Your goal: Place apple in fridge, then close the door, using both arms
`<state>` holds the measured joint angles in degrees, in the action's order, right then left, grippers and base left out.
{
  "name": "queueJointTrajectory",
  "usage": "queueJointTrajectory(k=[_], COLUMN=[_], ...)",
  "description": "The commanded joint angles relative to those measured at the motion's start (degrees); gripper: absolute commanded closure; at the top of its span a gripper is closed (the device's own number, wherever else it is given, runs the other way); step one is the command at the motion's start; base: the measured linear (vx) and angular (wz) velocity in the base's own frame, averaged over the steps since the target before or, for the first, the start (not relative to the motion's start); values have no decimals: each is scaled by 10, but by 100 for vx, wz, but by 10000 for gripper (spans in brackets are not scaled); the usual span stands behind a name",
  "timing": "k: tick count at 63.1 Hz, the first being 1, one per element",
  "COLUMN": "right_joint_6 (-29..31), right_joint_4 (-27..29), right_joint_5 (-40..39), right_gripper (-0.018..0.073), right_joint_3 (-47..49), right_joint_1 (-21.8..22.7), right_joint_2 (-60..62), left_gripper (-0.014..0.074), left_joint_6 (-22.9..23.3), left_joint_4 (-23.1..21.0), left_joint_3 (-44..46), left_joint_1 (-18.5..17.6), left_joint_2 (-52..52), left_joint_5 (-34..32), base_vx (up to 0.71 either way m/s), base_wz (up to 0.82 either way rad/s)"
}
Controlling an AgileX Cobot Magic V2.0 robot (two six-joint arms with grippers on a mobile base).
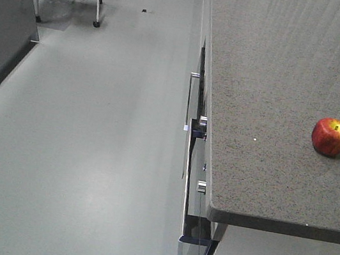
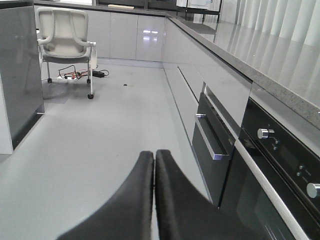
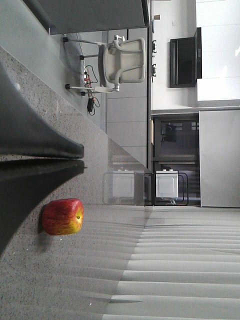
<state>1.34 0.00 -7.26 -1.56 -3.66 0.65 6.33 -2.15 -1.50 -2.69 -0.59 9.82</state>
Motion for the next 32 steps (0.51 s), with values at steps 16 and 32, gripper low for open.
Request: queueJointTrajectory(k=[16,32], right_joint_6=[3,-52], right_joint_4=[-7,51], right_joint_5=[-42,-69], right_gripper=[563,563], right_joint_3=[-8,-8], right_joint_1=[3,3], right_joint_2=[-2,-2], left_gripper=[603,603], left_joint_6=[5,5], left_joint_4=[-6,-6], left_joint_3=[-12,-12], left_joint_1=[-2,-2], left_joint_2=[-9,-9], left_joint_5=[-41,-41], base_vx=[0,0], base_wz=[0,0])
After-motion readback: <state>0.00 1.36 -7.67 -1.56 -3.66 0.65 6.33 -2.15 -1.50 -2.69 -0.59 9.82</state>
